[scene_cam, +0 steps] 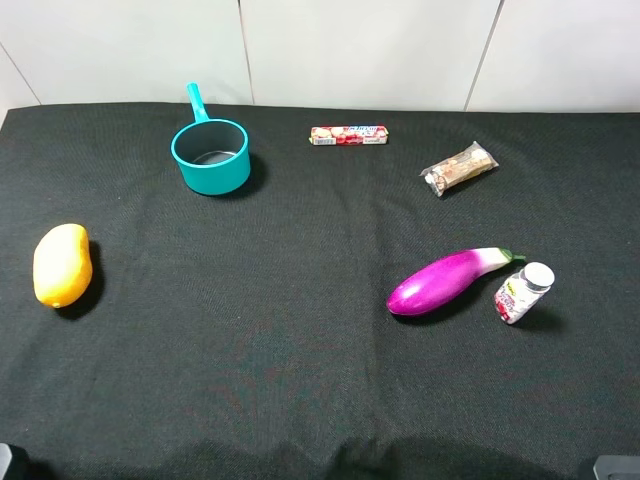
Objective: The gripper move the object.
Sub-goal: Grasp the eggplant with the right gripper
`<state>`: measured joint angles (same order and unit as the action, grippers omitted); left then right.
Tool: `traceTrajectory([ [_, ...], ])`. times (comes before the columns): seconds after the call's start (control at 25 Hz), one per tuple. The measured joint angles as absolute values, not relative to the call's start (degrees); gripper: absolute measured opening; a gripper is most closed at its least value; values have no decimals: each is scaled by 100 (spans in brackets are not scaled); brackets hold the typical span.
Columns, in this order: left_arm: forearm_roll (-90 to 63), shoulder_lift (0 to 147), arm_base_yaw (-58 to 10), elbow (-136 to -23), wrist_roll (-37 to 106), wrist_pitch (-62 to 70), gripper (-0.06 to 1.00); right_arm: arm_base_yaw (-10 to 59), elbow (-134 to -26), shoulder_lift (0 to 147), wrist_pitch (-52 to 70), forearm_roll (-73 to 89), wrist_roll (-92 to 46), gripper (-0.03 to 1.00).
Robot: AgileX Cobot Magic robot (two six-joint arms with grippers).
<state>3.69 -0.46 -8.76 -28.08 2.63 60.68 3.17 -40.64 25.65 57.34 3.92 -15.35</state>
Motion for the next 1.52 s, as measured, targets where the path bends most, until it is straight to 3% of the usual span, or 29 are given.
traceTrajectory([
  [0.36,369,-46,-876,-2808,263,6068,99,392,-4525,4212,5748,850,-2804,69],
  [0.96,369,-46,-876,-2808,263,6068,99,2127,-4538,6007,5267,363,-3252,69],
  [1.52,369,-46,-876,-2808,263,6068,99,3174,-4751,7410,5011,321,-3683,69],
])
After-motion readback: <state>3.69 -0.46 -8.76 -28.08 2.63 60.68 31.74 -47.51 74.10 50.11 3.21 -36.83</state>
